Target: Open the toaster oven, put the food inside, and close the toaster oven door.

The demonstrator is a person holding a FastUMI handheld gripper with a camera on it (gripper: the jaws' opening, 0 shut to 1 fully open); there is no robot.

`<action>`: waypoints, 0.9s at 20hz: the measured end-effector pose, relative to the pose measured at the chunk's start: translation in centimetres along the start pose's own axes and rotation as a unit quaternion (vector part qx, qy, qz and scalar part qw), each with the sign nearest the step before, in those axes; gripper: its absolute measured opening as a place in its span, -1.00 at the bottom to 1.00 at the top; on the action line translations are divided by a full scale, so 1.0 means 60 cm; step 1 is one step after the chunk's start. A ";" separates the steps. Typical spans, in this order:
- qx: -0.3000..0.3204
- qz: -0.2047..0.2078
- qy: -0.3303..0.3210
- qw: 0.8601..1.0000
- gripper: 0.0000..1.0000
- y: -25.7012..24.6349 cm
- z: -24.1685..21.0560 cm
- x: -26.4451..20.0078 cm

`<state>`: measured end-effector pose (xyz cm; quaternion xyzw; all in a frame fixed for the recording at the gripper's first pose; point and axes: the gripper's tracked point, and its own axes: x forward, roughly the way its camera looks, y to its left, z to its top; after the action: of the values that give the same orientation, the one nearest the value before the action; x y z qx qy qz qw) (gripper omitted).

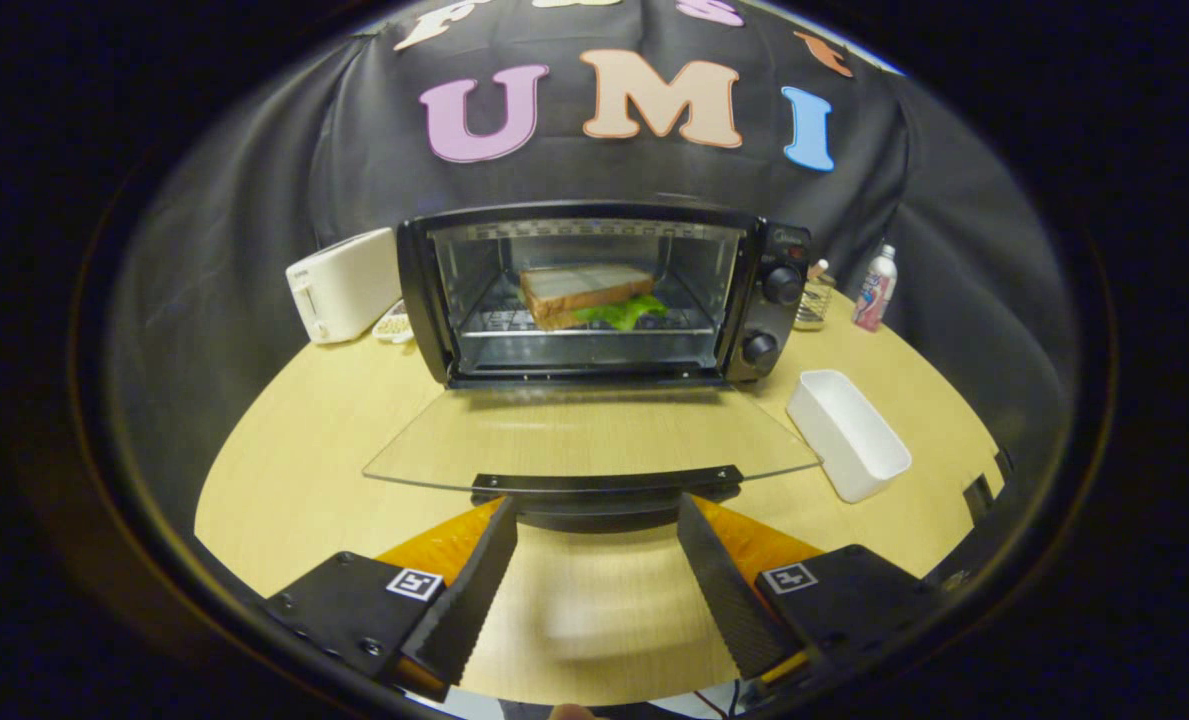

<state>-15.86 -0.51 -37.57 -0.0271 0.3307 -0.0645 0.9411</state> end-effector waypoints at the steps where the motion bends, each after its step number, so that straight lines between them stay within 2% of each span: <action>1: -0.001 0.001 -0.006 1.000 0.99 0.001 0.010 -0.003; 18: 0.049 0.005 -0.091 0.995 1.00 0.007 0.162 0.015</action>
<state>-9.02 -0.15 -30.59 0.0147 0.2398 -0.0735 0.9679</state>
